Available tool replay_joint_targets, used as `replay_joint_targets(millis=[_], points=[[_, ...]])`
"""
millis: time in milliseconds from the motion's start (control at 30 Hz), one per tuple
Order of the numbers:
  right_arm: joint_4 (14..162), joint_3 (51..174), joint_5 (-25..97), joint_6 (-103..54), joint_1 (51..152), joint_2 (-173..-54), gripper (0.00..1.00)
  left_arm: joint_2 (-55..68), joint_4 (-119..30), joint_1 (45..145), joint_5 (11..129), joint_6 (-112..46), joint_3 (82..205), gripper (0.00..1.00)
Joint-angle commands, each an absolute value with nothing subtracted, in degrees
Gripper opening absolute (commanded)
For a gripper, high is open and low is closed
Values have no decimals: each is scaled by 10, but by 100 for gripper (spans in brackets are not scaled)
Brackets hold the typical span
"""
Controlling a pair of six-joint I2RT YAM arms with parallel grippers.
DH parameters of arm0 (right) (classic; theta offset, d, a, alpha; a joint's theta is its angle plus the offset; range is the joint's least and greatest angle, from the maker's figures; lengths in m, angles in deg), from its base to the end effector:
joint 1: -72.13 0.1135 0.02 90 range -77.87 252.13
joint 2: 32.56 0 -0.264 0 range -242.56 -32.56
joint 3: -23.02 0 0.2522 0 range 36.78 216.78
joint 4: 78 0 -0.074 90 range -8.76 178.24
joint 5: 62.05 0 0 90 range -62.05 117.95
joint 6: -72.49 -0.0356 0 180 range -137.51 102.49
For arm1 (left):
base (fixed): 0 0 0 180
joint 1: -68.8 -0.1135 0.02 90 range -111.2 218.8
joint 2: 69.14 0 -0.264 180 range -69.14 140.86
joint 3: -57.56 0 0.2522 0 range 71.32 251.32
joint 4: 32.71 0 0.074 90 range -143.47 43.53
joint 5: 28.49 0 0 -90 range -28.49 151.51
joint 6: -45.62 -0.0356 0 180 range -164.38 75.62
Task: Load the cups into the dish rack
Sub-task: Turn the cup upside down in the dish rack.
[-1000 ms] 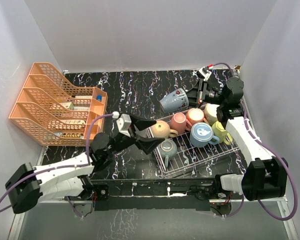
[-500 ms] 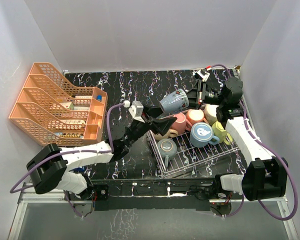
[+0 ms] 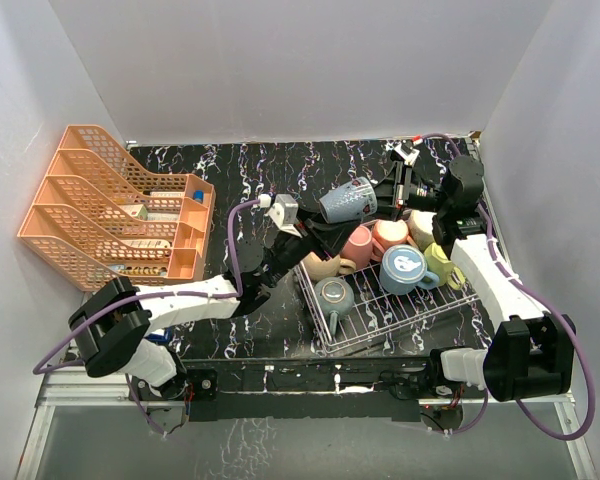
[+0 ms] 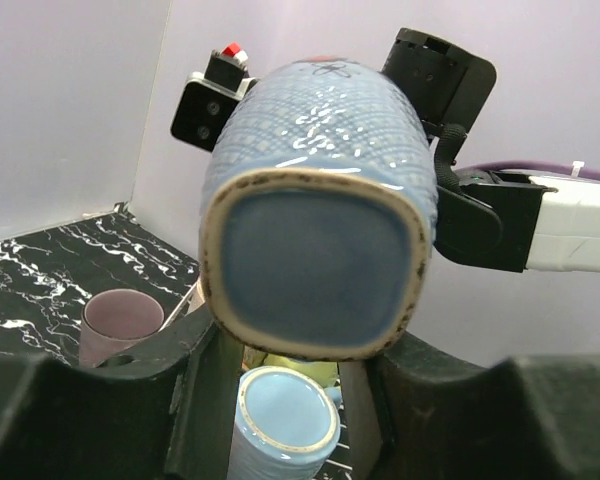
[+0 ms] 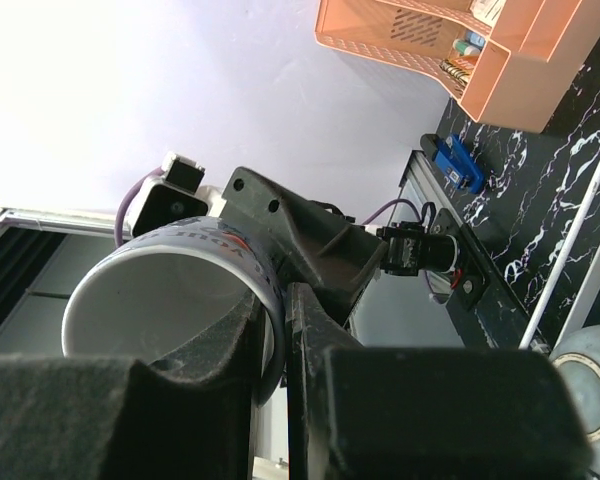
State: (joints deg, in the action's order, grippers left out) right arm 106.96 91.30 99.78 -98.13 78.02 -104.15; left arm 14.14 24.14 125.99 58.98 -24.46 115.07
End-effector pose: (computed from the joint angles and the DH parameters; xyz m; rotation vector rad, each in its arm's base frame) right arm 0.2686 0.0617 0.3519 0.0235 2.0302 2.0068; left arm 0.1693 -0.2597 0.3226 0.3109 1.0567 -1.1954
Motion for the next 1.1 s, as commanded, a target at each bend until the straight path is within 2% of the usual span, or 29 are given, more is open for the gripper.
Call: replay_joint_targets(millis=[0,67,133,167,200,367,500,567,800,1067], points=[[1081,917,1004,-985,783,-1030,8,139,288,1262,589,-253,1182,36],[1076,915,1003,-983,783,-1029,8,141,302,1262,599,-256,1182,31],[1073,913,1002,-981,783,-1029,8,141,308,1262,613,-258,1184,13],[1071,912,1001,-980,783,-1029,8,141,304,1262,619,-259,1187,0],[1070,911,1001,-979,782,-1028,10,140,303,1262,623,-259,1188,0],[1076,902,995,-975,782,-1021,30,120,298,1262,625,-250,1173,0],[1087,896,992,-974,779,-1013,52,95,292,1262,616,-229,1152,0],[1097,894,992,-973,777,-1010,59,68,288,1262,612,-217,1141,0],[1117,894,993,-959,773,-995,69,-3,238,1261,586,-187,1107,0],[1083,929,1005,-852,750,-967,69,-88,79,1261,592,-160,1095,0]])
